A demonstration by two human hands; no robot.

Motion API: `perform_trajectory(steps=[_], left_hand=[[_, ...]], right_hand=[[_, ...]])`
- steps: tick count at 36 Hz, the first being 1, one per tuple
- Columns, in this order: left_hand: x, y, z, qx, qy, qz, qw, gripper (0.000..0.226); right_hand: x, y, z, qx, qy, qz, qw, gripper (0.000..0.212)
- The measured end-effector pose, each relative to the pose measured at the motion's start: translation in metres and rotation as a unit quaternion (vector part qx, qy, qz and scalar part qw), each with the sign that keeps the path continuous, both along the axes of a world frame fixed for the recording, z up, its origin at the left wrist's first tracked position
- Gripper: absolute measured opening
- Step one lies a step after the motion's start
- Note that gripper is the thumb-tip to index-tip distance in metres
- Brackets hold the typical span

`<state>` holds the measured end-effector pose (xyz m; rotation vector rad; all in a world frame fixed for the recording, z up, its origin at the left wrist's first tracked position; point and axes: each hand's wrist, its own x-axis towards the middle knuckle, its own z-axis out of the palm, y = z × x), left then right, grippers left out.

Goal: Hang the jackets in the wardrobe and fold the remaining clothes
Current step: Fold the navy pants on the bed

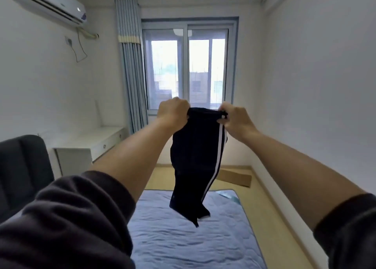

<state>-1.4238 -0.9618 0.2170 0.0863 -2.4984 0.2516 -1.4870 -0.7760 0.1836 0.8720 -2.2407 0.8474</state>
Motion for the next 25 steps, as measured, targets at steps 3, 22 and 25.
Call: perform_trajectory(steps=[3,22,25], left_hand=[[0.003,-0.004,-0.051,0.003,-0.037,-0.010,0.999,0.014],[0.037,-0.009,-0.112,0.190,-0.062,-0.106,0.974,0.006],[0.040,-0.006,-0.104,0.171,-0.059,-0.103,0.978,0.013]], right_hand=[[0.003,-0.001,-0.050,0.012,-0.050,0.000,0.999,0.014],[0.041,-0.004,-0.077,0.012,-0.143,0.045,0.989,0.030],[0.040,-0.003,-0.069,0.025,-0.152,0.030,0.988,0.026]])
